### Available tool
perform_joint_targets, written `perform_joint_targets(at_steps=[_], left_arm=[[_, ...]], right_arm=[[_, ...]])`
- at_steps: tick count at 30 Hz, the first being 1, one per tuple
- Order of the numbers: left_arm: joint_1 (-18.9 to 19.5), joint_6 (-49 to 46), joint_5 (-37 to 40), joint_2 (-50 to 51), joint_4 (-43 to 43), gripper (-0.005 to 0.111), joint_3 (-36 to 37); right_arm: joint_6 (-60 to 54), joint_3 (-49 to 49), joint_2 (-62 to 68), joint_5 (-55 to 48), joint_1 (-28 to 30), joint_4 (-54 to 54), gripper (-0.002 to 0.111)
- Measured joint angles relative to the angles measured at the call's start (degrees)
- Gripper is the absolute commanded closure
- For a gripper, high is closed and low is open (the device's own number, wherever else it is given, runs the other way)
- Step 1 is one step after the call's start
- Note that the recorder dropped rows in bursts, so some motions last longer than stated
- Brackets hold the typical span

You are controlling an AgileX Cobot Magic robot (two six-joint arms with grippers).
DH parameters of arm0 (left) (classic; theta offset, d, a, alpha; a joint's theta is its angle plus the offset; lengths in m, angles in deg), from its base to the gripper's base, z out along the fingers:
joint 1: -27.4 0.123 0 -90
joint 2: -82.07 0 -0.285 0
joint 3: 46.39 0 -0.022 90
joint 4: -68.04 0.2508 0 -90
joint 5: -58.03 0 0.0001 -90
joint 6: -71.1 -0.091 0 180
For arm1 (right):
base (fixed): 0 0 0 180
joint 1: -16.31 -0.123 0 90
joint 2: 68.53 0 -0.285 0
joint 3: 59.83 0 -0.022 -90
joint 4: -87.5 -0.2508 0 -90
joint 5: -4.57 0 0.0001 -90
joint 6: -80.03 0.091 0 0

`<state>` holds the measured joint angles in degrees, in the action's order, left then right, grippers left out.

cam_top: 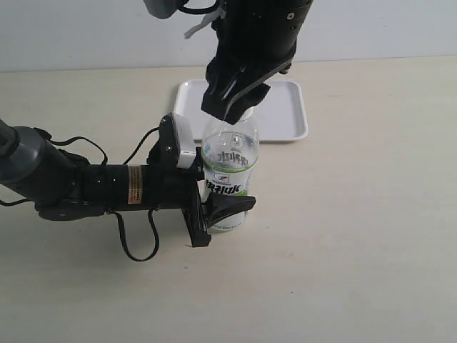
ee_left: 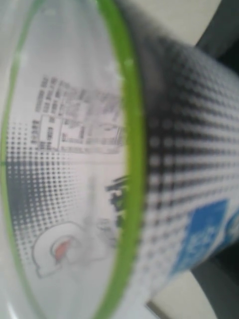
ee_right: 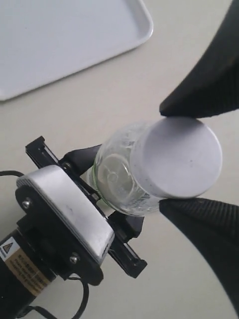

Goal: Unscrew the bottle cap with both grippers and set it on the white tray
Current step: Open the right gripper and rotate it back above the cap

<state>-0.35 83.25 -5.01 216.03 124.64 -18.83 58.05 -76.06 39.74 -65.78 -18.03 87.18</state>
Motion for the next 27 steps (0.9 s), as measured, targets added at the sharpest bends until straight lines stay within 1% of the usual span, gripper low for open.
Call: perform_joint_targets(at_steps=[16,27], left_arm=[[0.0,-0.42,-0.11,0.0,0.11,0.107,0.0],[0.0,-0.74,-0.22,0.0,0.34,0.107,0.0]], right_arm=[[-39.85,0.0,-0.09,-0.2,0.19,-1.56,0.108],[-58.2,0.0,-0.34,-0.33,0.32,-1.97,0.108]])
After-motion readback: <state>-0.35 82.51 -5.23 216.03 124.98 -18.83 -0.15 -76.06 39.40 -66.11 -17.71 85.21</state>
